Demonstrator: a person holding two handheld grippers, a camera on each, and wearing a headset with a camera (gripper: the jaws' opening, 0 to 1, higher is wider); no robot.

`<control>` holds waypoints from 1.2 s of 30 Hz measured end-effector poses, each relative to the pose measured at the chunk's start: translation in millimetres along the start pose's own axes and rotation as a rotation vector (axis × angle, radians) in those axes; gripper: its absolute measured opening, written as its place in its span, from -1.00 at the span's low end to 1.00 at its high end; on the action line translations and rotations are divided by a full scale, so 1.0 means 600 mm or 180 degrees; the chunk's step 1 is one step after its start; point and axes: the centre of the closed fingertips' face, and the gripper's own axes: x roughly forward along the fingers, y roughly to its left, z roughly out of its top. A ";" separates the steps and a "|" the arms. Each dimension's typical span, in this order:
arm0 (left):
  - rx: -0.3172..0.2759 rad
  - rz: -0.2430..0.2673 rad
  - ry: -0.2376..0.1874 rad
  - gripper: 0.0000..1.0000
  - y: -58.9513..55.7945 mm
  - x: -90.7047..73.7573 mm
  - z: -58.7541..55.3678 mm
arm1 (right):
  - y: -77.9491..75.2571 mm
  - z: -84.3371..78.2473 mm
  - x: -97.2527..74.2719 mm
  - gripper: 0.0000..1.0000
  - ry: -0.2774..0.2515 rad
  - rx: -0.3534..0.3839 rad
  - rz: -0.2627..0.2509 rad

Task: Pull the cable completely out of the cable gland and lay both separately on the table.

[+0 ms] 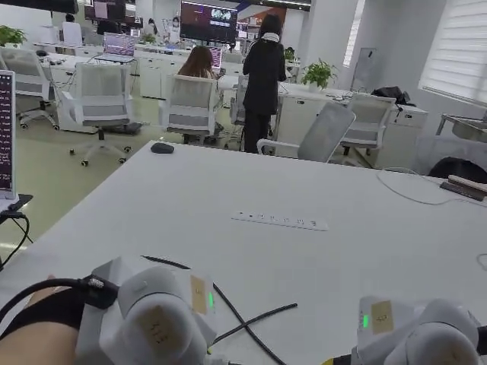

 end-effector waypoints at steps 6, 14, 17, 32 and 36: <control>-0.0001 0.0005 0.0016 -0.68 -0.001 0.000 -0.002 | -0.001 -0.031 0.003 -0.95 0.0150 0.0026 0.0030; -0.0034 0.0022 0.0033 -0.68 0.001 -0.002 -0.007 | -0.013 -0.076 -0.002 -0.95 0.0356 0.0131 0.0019; -0.0032 0.0013 0.0034 -0.68 -0.002 -0.001 -0.006 | -0.021 -0.087 -0.002 -0.95 0.0411 0.0143 0.0003; -0.0073 0.0053 0.0016 -0.68 -0.002 -0.008 -0.004 | -0.034 -0.131 0.015 -0.79 0.0616 0.0456 0.0072; -0.0051 0.0030 0.0028 -0.68 -0.006 -0.005 -0.003 | -0.023 -0.093 0.015 -0.43 0.0396 0.0521 0.0166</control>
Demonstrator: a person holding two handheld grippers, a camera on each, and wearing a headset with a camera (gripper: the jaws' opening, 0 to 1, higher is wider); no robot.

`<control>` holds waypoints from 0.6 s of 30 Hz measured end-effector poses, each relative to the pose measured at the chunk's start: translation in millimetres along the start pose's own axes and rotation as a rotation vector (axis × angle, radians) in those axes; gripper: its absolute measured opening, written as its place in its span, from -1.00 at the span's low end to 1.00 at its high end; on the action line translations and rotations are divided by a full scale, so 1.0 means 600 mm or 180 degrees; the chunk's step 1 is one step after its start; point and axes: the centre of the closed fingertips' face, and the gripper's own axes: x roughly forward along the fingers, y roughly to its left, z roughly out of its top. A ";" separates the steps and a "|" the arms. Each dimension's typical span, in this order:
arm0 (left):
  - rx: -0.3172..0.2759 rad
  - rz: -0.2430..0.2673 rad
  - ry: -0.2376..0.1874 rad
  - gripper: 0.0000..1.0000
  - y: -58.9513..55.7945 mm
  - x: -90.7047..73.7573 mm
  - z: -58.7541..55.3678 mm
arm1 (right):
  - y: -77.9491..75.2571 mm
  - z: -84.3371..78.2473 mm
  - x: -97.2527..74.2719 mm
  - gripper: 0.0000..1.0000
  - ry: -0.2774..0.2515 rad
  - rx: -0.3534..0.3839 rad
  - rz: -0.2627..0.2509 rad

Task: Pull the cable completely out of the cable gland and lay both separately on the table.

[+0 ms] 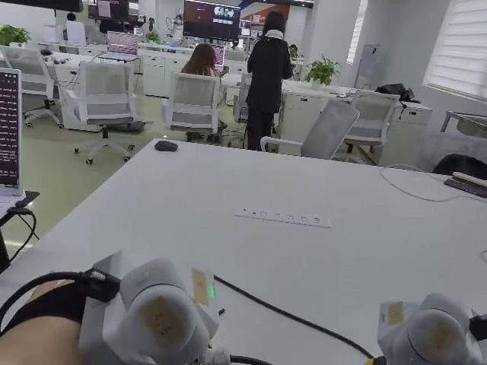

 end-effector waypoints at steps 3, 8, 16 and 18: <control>0.0017 -0.0012 0.0006 -0.68 0.000 0.001 0.001 | 0.020 0.056 -0.012 -0.43 -0.0353 0.0015 0.0133; 0.0042 -0.0020 0.0004 -0.68 -0.001 0.002 0.006 | 0.054 0.139 -0.027 -0.44 -0.0787 -0.0118 0.0229; 0.0060 -0.0014 -0.0037 -0.68 -0.001 0.002 0.015 | 0.085 0.202 -0.010 -0.62 -0.0980 -0.0424 0.0041; 0.0063 -0.0013 -0.0042 -0.68 -0.001 0.001 0.016 | 0.086 0.210 -0.009 -0.65 -0.1033 -0.0400 -0.0021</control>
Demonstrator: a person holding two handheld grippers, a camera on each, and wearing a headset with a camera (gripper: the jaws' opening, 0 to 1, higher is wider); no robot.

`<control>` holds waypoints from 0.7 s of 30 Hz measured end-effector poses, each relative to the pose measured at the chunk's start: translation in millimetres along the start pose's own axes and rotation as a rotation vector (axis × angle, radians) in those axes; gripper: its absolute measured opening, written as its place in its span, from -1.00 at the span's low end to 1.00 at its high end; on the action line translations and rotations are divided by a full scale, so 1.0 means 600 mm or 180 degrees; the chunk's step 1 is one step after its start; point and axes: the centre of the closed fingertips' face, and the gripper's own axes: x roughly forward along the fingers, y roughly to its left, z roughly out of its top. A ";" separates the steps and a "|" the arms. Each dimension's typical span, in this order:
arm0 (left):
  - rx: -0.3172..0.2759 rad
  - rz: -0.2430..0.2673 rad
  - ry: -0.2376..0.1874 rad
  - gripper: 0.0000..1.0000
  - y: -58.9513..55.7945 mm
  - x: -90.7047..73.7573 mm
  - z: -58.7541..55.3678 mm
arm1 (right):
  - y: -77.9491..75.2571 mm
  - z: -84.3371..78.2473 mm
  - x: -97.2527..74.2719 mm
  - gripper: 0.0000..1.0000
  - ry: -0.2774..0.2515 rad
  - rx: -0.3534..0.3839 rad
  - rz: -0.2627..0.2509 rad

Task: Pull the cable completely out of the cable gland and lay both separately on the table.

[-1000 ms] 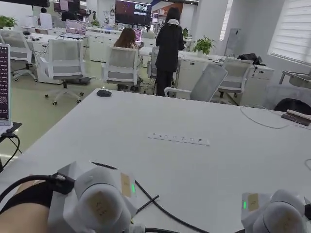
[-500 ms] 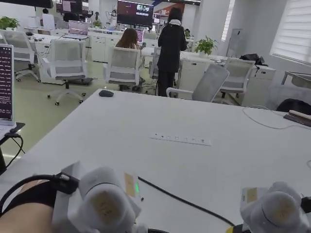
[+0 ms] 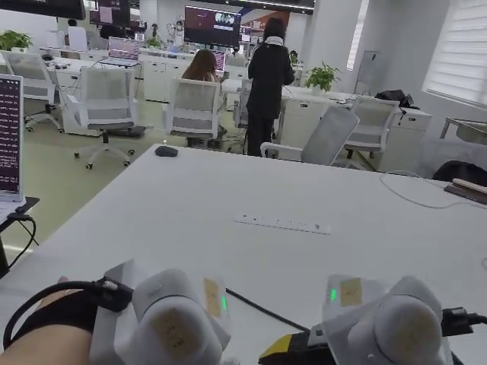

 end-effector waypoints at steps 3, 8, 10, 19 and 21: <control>0.0001 0.0008 -0.0001 -0.68 0.000 -0.001 -0.001 | -0.001 0.005 0.002 -0.67 -0.0026 -0.0025 -0.0072; 0.0019 0.0000 -0.0004 -0.68 -0.002 0.001 0.000 | 0.002 -0.001 0.003 -0.87 0.0056 -0.0188 -0.0075; 0.0032 -0.0008 -0.0007 -0.68 -0.004 0.001 0.000 | 0.001 -0.002 0.003 -0.92 0.0073 -0.0209 -0.0086; 0.0027 -0.0039 -0.0053 -0.68 -0.009 0.004 0.005 | 0.002 -0.011 -0.001 -0.94 0.0112 -0.0239 -0.0068; 0.0025 -0.0038 -0.0038 -0.68 -0.010 0.004 0.003 | 0.002 -0.015 -0.003 -0.94 0.0142 -0.0228 -0.0073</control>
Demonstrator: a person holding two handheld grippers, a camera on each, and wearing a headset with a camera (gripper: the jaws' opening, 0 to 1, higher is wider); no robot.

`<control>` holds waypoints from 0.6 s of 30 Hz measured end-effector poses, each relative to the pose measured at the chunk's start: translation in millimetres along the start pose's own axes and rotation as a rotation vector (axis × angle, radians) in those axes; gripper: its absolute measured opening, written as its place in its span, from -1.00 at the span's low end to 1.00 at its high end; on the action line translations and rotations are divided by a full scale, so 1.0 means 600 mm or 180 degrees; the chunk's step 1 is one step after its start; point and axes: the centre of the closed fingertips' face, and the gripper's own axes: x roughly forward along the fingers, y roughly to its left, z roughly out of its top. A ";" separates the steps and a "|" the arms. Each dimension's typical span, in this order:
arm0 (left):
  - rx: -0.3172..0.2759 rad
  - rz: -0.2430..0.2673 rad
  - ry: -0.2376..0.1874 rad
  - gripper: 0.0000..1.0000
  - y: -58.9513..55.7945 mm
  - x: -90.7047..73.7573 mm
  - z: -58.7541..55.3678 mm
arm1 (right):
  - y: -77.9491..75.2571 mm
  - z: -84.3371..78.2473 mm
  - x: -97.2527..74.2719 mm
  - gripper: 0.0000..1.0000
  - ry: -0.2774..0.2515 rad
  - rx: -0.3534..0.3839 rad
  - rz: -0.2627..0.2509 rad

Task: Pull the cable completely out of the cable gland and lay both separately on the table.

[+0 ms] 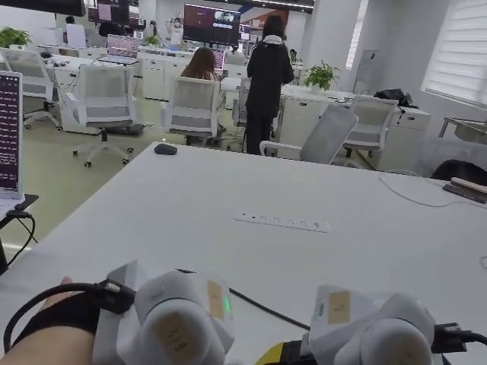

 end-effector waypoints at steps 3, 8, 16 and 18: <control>0.0005 0.0014 0.0025 -0.68 0.002 -0.002 -0.009 | -0.001 -0.014 -0.002 -0.95 0.0100 -0.0059 -0.0032; -0.0029 0.0037 0.0056 -0.68 0.005 -0.004 -0.017 | -0.007 -0.031 -0.005 -0.95 0.0221 -0.0114 -0.0084; -0.0053 0.0072 0.0044 -0.68 0.009 -0.007 -0.018 | -0.012 -0.054 -0.009 -0.95 0.0344 -0.0115 -0.0108; -0.0056 0.0077 0.0043 -0.68 0.009 -0.007 -0.018 | -0.014 -0.063 -0.008 -0.95 0.0401 -0.0130 -0.0122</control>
